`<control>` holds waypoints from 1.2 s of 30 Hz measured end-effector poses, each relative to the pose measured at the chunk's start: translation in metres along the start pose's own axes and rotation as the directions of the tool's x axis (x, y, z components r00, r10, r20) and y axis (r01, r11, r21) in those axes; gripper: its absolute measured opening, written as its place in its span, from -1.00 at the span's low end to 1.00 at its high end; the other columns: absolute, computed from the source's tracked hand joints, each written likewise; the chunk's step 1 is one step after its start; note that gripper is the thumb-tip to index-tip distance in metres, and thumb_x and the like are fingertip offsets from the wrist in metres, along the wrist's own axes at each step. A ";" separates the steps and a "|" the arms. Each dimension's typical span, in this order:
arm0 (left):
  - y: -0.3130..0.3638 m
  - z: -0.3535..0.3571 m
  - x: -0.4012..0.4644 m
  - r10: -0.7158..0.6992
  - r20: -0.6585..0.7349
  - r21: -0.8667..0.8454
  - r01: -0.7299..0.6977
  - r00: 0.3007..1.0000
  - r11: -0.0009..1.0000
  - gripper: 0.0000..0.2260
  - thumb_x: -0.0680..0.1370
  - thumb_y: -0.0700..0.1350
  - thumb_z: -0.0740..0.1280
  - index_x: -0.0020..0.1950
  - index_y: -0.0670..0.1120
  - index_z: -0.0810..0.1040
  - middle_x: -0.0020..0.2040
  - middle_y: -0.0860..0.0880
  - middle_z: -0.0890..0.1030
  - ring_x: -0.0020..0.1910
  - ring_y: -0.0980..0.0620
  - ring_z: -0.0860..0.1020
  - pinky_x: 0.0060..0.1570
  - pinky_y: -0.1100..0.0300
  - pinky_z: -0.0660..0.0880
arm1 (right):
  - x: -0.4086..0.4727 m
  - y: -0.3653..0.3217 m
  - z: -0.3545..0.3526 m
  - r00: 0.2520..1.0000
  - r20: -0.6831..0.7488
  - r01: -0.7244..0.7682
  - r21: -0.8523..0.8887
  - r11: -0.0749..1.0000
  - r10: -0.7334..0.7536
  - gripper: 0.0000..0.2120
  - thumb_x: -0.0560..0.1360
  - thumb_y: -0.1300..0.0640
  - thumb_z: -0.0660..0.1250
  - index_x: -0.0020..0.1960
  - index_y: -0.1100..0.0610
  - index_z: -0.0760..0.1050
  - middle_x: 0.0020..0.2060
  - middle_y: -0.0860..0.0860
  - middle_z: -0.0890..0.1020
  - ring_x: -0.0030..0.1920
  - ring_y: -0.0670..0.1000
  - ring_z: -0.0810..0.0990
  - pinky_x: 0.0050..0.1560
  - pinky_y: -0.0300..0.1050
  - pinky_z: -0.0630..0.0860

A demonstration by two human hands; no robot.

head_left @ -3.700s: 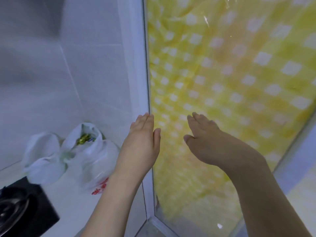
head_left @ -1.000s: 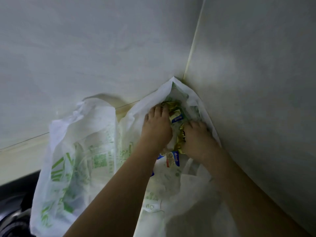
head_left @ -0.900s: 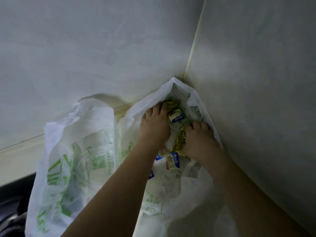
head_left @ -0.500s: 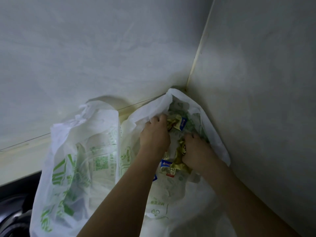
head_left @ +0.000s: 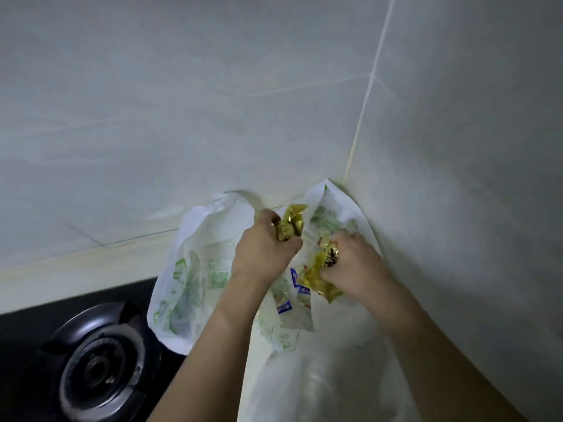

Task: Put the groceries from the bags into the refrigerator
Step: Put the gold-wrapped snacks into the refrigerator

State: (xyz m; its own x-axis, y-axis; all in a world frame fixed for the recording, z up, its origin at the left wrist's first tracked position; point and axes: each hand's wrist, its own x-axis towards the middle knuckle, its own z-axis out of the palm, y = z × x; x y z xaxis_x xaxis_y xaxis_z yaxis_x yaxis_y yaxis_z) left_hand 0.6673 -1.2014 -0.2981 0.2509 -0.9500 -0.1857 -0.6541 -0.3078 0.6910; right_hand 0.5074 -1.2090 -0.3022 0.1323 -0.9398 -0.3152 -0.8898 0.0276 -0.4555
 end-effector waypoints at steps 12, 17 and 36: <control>-0.007 -0.114 -0.161 -0.106 -0.341 -0.202 0.037 0.934 0.979 -0.75 0.43 0.01 0.38 0.08 0.13 0.46 -0.17 0.06 0.63 -0.26 -0.02 0.64 -0.19 -0.09 0.62 | -0.114 -0.078 -0.041 0.926 -0.134 0.367 0.109 0.924 -0.352 -0.48 0.38 0.06 0.41 0.30 0.01 0.34 0.13 -0.02 0.41 0.15 0.05 0.46 0.00 -0.14 0.38; -0.026 -0.140 -0.211 -0.188 -0.450 -0.260 0.073 0.873 0.963 -0.78 0.45 0.01 0.38 0.07 0.13 0.48 -0.14 0.07 0.65 -0.22 0.01 0.64 -0.17 -0.02 0.59 | -0.143 -0.109 -0.027 0.871 -0.105 0.491 0.114 0.864 -0.481 -0.48 0.39 0.05 0.41 0.30 -0.02 0.33 0.15 -0.05 0.40 0.15 0.02 0.44 -0.04 -0.16 0.33; -0.149 -0.261 -0.424 -0.401 -0.690 -0.426 0.110 0.602 0.898 -0.85 0.47 -0.02 0.38 -0.02 0.15 0.47 -0.20 0.01 0.66 -0.27 0.03 0.66 -0.18 -0.09 0.64 | -0.308 -0.277 0.071 0.592 0.105 0.788 0.136 0.601 -0.799 -0.49 0.39 0.02 0.41 0.26 -0.08 0.27 0.12 -0.10 0.36 0.13 -0.03 0.40 -0.03 -0.13 0.36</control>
State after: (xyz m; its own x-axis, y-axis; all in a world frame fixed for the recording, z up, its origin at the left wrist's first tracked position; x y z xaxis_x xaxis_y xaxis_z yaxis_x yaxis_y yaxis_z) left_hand 0.8450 -0.7394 -0.1404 0.9062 -0.4125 0.0930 -0.2555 -0.3589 0.8977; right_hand 0.7444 -0.9033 -0.1384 0.8353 -0.5424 0.0898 -0.3716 -0.6773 -0.6349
